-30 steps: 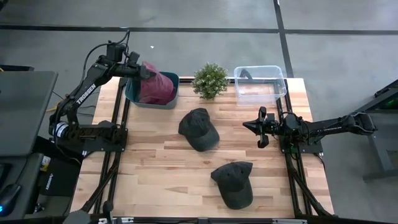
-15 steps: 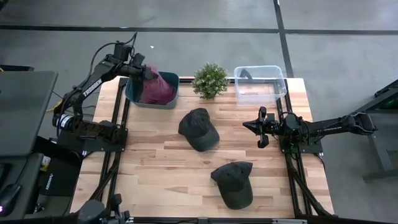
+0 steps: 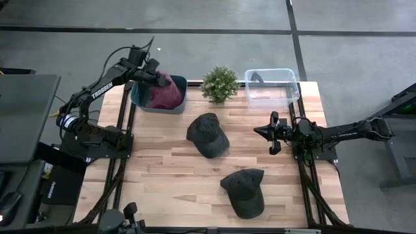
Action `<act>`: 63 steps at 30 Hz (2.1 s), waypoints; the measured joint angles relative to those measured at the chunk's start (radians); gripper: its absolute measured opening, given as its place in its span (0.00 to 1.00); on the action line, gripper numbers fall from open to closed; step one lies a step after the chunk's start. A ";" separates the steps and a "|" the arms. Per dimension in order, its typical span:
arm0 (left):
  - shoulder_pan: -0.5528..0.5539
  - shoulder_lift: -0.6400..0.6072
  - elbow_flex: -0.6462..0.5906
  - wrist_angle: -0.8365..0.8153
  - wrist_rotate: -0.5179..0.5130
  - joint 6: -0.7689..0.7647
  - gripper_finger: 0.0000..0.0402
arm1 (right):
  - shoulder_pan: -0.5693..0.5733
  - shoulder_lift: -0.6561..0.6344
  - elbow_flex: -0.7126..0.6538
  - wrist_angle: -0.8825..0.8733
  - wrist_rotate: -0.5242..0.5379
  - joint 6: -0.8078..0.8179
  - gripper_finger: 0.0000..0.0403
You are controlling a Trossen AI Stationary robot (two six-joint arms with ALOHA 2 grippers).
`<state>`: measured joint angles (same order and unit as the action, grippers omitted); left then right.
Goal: Pick & Place hat
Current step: Put the dark red cap into the blue bin
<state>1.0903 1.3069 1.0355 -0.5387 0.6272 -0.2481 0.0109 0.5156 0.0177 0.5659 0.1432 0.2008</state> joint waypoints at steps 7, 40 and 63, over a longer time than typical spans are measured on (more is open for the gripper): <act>-0.031 0.006 0.000 -0.009 -0.163 0.001 0.00 | 0.000 0.000 0.000 0.000 0.000 0.000 0.00; -0.031 0.006 0.000 -0.173 -0.567 0.064 0.01 | 0.000 0.000 0.000 0.000 0.000 0.000 0.00; -0.031 0.005 0.139 -0.179 -0.516 -0.019 0.53 | 0.000 0.000 0.000 0.000 0.000 0.000 0.00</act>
<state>1.0595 1.3117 1.1744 -0.7181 0.1113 -0.2670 0.0113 0.5156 0.0177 0.5657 0.1432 0.2006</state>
